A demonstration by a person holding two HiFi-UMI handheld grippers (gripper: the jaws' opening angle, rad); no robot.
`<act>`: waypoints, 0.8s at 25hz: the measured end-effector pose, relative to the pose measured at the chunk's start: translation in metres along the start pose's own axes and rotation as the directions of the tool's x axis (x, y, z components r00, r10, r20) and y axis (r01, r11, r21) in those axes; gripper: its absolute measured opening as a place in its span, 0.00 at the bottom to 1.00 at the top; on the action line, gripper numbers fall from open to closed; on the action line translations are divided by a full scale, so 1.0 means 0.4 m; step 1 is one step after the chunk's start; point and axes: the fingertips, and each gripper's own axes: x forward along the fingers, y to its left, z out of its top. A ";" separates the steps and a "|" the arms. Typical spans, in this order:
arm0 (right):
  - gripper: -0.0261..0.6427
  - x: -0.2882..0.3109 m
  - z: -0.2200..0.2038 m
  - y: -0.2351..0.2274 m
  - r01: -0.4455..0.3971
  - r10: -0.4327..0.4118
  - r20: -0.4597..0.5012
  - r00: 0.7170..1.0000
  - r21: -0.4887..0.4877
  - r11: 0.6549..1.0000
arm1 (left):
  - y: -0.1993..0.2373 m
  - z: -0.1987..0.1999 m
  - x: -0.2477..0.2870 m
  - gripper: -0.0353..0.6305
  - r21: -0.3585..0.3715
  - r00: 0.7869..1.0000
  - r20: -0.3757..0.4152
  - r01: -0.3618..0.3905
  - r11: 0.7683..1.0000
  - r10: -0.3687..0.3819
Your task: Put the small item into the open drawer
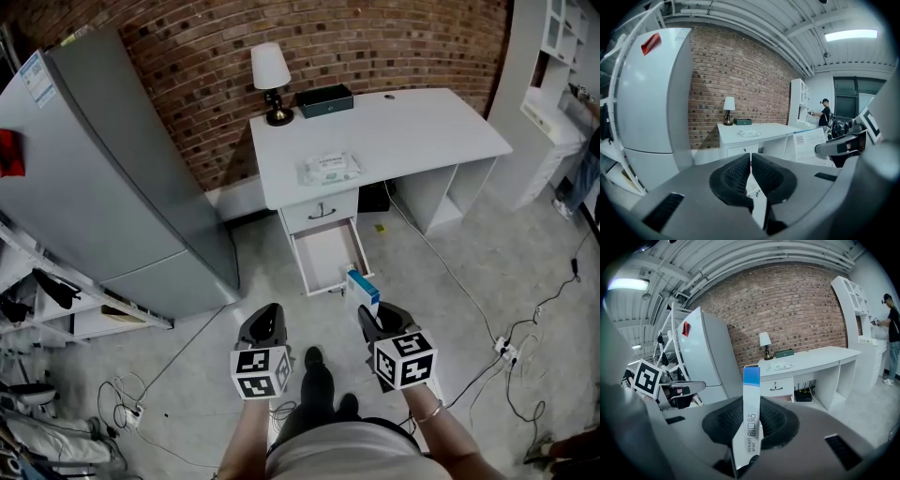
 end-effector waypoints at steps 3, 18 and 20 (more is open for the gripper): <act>0.17 0.090 0.034 -0.008 -0.002 0.002 -0.014 1.000 -0.004 1.000 | 0.061 0.024 0.077 0.10 -0.010 1.000 -0.004 0.000 1.000 0.000; 0.17 0.487 0.154 -0.045 0.045 -0.042 -0.099 0.994 0.029 0.999 | 0.337 0.084 0.413 0.10 -0.058 0.996 -0.069 0.044 0.997 -0.048; 0.17 0.516 0.158 -0.048 0.059 -0.055 -0.105 0.993 0.033 0.998 | 0.359 0.086 0.435 0.10 -0.057 0.996 -0.072 0.055 0.997 -0.059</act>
